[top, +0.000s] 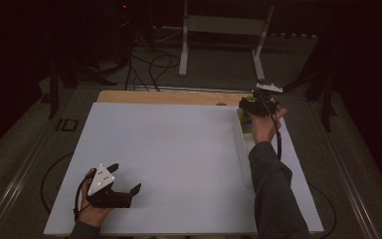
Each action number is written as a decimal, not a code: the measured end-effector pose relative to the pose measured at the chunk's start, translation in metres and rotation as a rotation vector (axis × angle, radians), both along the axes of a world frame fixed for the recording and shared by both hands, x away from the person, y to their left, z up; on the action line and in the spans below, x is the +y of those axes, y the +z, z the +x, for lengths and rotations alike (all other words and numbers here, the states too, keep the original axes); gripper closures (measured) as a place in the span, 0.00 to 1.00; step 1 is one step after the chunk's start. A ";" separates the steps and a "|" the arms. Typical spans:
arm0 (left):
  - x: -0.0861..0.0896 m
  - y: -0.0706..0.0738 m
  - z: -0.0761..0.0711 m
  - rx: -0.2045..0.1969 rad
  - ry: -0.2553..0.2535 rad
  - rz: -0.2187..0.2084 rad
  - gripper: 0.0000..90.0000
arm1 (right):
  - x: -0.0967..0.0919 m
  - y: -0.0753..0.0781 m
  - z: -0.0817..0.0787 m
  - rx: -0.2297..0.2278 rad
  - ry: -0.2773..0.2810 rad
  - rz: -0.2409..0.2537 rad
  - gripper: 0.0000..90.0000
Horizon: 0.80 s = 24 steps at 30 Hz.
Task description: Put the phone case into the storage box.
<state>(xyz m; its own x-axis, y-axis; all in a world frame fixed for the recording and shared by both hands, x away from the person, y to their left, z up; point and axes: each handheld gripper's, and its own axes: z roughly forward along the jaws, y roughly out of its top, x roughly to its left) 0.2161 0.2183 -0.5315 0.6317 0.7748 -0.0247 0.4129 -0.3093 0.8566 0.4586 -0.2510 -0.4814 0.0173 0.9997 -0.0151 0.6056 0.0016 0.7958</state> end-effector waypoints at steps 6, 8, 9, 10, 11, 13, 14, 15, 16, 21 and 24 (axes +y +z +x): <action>0.000 0.000 0.000 0.000 0.001 0.000 0.00 | 0.001 -0.003 0.001 0.009 0.004 -0.005 0.18; 0.000 0.000 0.000 0.000 0.000 0.001 0.00 | 0.001 -0.004 0.001 0.013 0.003 -0.003 0.18; 0.000 0.000 0.000 0.000 0.000 0.001 0.00 | 0.001 -0.004 0.001 0.015 0.002 -0.005 0.18; 0.000 0.000 0.000 0.000 0.000 0.001 0.00 | 0.001 -0.004 0.001 0.015 0.002 -0.005 0.18; 0.000 0.000 0.000 0.001 0.000 0.003 0.00 | 0.001 -0.005 0.001 0.016 0.002 -0.002 0.18; 0.000 0.000 0.000 0.001 0.001 0.002 0.00 | 0.001 -0.005 0.001 0.020 -0.001 -0.004 0.18; 0.000 0.000 0.000 0.001 0.001 0.002 0.00 | 0.001 -0.006 0.001 0.022 0.000 -0.005 0.18; 0.000 0.000 0.000 0.000 0.002 0.000 0.00 | 0.001 -0.006 0.001 0.022 0.000 -0.005 0.18; 0.000 0.000 0.000 0.001 0.001 0.003 0.00 | 0.001 -0.007 0.001 0.024 0.000 -0.005 0.18; 0.000 0.000 0.000 0.002 0.000 0.003 0.00 | 0.000 -0.008 0.001 0.026 -0.002 -0.013 0.18; 0.000 0.000 0.000 0.001 0.001 0.002 0.00 | 0.001 -0.008 0.002 0.028 0.002 -0.017 0.18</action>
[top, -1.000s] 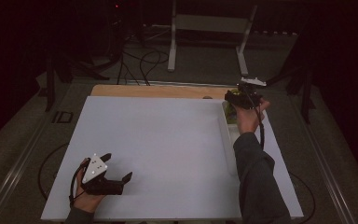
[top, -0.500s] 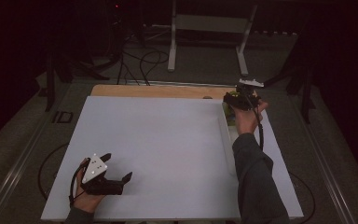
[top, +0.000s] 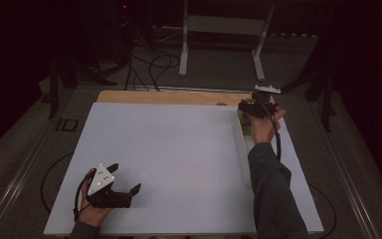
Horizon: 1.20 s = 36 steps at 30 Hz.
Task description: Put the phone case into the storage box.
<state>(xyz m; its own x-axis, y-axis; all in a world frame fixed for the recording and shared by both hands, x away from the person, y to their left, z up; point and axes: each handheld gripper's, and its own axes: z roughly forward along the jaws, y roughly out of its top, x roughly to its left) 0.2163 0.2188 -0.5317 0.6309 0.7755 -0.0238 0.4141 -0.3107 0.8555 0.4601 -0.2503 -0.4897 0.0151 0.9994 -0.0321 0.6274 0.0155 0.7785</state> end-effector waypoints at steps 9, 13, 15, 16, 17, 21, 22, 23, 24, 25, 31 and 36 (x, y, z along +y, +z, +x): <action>0.000 0.000 0.000 0.000 -0.001 0.001 0.00 | 0.001 -0.004 0.002 0.020 0.002 -0.004 0.17; 0.000 0.000 0.000 0.001 -0.001 0.002 0.00 | 0.002 -0.004 0.002 0.021 0.003 -0.007 0.17; 0.000 0.000 0.000 0.000 0.000 0.002 0.00 | 0.002 -0.004 0.002 0.021 0.004 -0.007 0.17; 0.000 0.000 0.000 0.001 -0.001 0.002 0.00 | 0.002 -0.004 0.002 0.020 0.005 -0.008 0.17; 0.000 0.000 0.000 0.001 -0.001 0.002 0.00 | 0.002 -0.004 0.002 0.020 0.005 -0.008 0.17; 0.000 0.000 0.000 0.001 -0.001 0.001 0.00 | 0.002 -0.004 0.002 0.019 0.010 -0.012 0.17; 0.000 0.000 0.000 0.001 -0.001 0.002 0.00 | 0.002 -0.004 0.002 0.015 0.001 0.002 0.13; 0.000 0.000 0.000 0.001 -0.001 0.002 0.00 | 0.002 -0.004 0.002 0.015 0.001 0.002 0.13; 0.000 0.000 0.000 0.001 -0.001 0.003 0.00 | 0.001 -0.003 0.002 0.006 -0.005 0.013 0.10; 0.000 0.000 0.000 0.001 -0.002 0.004 0.00 | 0.001 -0.003 0.002 0.005 -0.002 0.018 0.09; -0.001 0.000 0.000 0.001 -0.001 0.004 0.00 | 0.002 -0.001 0.001 -0.012 0.021 0.010 0.08; -0.001 -0.001 0.000 0.001 -0.002 0.003 0.00 | 0.002 0.003 -0.001 -0.038 0.027 0.007 0.08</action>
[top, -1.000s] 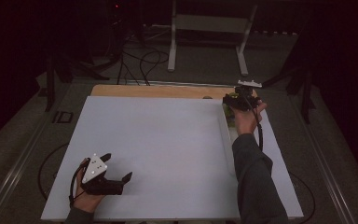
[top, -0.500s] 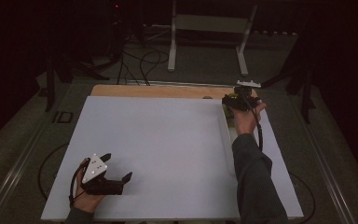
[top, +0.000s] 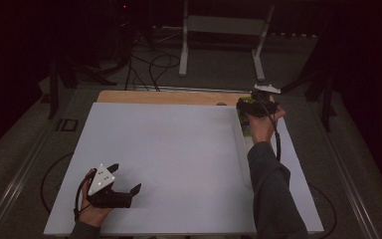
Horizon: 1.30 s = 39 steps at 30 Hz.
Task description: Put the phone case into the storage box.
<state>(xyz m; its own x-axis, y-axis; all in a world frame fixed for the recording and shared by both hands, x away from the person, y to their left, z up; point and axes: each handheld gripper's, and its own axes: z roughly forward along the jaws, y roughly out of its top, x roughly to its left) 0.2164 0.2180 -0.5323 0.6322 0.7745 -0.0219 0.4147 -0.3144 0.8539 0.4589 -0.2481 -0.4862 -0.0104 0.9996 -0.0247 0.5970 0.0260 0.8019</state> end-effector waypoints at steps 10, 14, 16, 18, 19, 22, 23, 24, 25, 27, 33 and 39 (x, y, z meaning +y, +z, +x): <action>0.000 0.000 0.000 -0.001 0.000 -0.001 0.00 | 0.001 0.004 -0.004 -0.007 0.017 0.019 0.08; 0.000 0.000 0.000 -0.002 0.002 -0.003 0.00 | 0.001 0.008 -0.007 -0.021 0.026 0.047 0.08; 0.000 0.000 0.000 -0.003 0.001 -0.003 0.00 | 0.001 0.009 -0.008 -0.029 0.031 0.049 0.08; 0.000 0.000 0.000 -0.003 0.001 -0.003 0.00 | 0.001 0.010 -0.010 -0.037 0.035 0.056 0.08; 0.000 0.000 0.000 -0.003 0.000 -0.003 0.00 | 0.001 0.011 -0.011 -0.038 0.038 0.063 0.08; 0.000 0.000 -0.001 -0.003 0.001 -0.004 0.00 | 0.001 0.011 -0.014 -0.037 0.048 0.082 0.09; 0.000 0.000 -0.001 -0.003 0.001 -0.004 0.00 | 0.001 0.012 -0.015 -0.041 0.055 0.085 0.09; 0.000 0.000 -0.001 -0.003 0.001 -0.004 0.00 | 0.002 0.012 -0.016 -0.045 0.059 0.083 0.09; -0.001 0.000 -0.001 -0.003 0.001 -0.004 0.00 | 0.002 0.012 -0.018 -0.045 0.063 0.086 0.09; -0.001 0.000 -0.001 -0.002 0.001 -0.003 0.00 | 0.003 0.013 -0.020 -0.049 0.075 0.091 0.09; -0.001 0.001 -0.001 -0.005 0.000 -0.001 0.00 | 0.005 0.014 -0.029 -0.043 0.101 0.085 0.09; 0.000 0.001 -0.001 -0.009 0.007 -0.008 0.00 | 0.011 0.016 -0.039 -0.050 0.132 0.093 0.09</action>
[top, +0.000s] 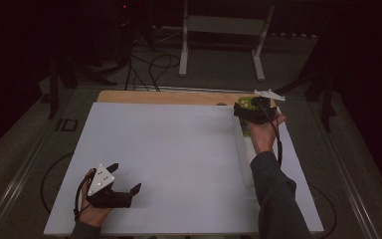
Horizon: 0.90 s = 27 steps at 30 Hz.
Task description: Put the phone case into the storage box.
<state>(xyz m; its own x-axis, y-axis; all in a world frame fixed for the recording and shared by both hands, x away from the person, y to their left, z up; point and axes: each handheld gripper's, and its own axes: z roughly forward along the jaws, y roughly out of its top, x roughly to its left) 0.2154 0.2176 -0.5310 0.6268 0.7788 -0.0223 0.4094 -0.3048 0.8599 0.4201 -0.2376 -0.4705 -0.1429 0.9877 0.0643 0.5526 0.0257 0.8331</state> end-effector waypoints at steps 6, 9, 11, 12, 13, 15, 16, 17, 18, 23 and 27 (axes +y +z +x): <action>-0.001 0.000 0.000 0.002 -0.005 0.006 0.00 | 0.008 0.001 -0.007 0.008 0.043 -0.005 0.09; 0.000 0.000 0.000 0.003 -0.004 0.002 0.00 | 0.014 0.002 -0.012 0.007 0.073 -0.013 0.09; 0.000 0.000 0.000 0.003 -0.004 0.002 0.00 | 0.015 0.003 -0.013 0.007 0.081 -0.015 0.09; 0.000 0.000 0.000 0.004 -0.005 0.001 0.00 | 0.015 0.003 -0.013 0.007 0.081 -0.015 0.09; 0.000 0.000 0.000 0.004 -0.005 0.001 0.00 | 0.021 0.006 -0.020 0.003 0.114 -0.029 0.11; 0.000 0.000 0.000 0.004 -0.005 0.001 0.00 | 0.023 0.007 -0.023 0.002 0.132 -0.039 0.11; 0.000 0.000 0.000 0.005 -0.006 0.001 0.00 | 0.025 0.008 -0.024 0.002 0.141 -0.043 0.11; 0.000 0.000 0.000 0.005 -0.006 0.000 0.00 | 0.026 0.008 -0.026 0.001 0.147 -0.046 0.11; 0.000 0.000 0.001 0.005 -0.005 -0.001 0.00 | 0.027 0.008 -0.028 -0.001 0.155 -0.046 0.11; 0.000 -0.001 0.001 0.006 -0.006 0.000 0.00 | 0.030 0.009 -0.035 -0.013 0.187 -0.045 0.11; 0.000 -0.001 0.001 0.007 -0.005 -0.001 0.00 | 0.033 0.010 -0.042 -0.023 0.207 -0.034 0.11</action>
